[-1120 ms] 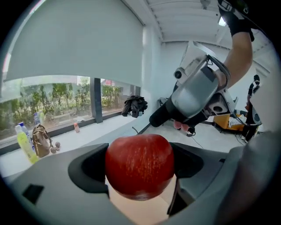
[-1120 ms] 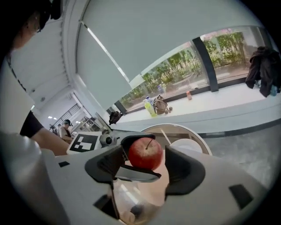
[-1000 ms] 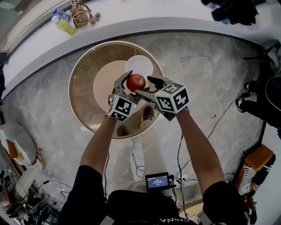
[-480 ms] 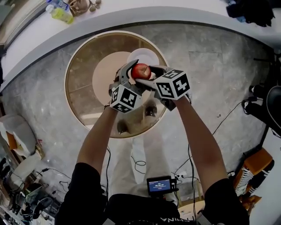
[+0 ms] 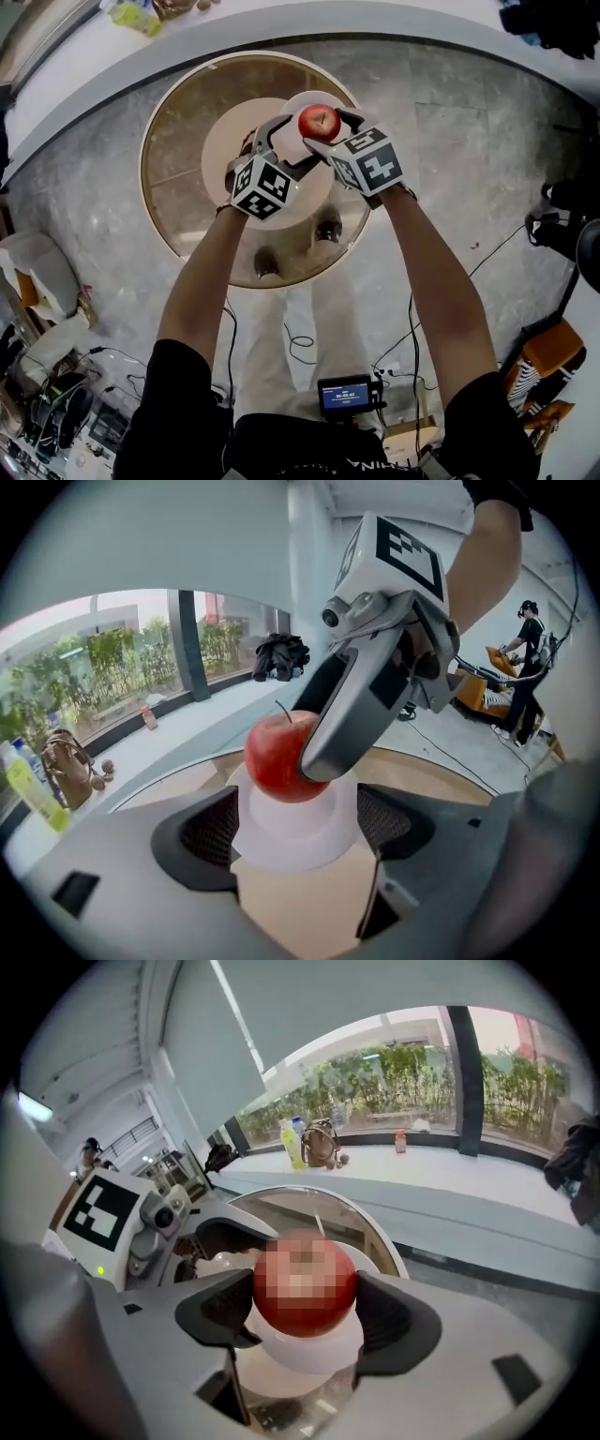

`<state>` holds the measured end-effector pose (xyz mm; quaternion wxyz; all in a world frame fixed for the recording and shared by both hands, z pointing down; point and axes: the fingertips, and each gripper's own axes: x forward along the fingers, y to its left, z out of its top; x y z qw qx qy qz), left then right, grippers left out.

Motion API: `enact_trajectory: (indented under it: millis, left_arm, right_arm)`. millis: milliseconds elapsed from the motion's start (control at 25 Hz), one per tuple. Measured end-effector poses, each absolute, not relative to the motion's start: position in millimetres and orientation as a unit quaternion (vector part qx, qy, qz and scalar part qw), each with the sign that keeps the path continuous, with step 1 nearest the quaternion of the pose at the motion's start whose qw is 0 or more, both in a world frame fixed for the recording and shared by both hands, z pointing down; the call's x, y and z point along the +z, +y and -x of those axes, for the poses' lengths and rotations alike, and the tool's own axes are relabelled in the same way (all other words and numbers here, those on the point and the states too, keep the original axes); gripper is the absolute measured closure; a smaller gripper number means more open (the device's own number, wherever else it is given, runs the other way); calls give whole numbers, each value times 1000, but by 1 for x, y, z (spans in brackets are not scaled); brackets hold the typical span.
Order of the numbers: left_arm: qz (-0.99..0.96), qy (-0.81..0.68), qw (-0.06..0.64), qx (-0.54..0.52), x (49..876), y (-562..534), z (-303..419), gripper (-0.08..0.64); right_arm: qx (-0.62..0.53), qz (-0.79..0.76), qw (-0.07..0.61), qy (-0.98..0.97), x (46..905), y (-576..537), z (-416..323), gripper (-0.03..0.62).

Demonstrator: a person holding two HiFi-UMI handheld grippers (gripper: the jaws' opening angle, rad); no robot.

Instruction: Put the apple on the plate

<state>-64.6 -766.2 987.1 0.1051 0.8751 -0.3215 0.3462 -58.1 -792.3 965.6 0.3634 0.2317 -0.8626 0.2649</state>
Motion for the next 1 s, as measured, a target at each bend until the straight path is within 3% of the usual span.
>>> enact_trajectory:
  millis: [360,760,1000]
  left_arm:
    - [-874,-325,105,346,999,-765,70,164]
    - [-870,-325,120,350,988,-760,78,164]
    - [-859,-336,189,336,945,-742,94,166]
  right_arm:
    - [191,-240,398,-865,986,-797,71,235]
    - [223,-227,408,-856,981,-782,61,229]
    - [248,-229,416,-844,935,-766,53,230]
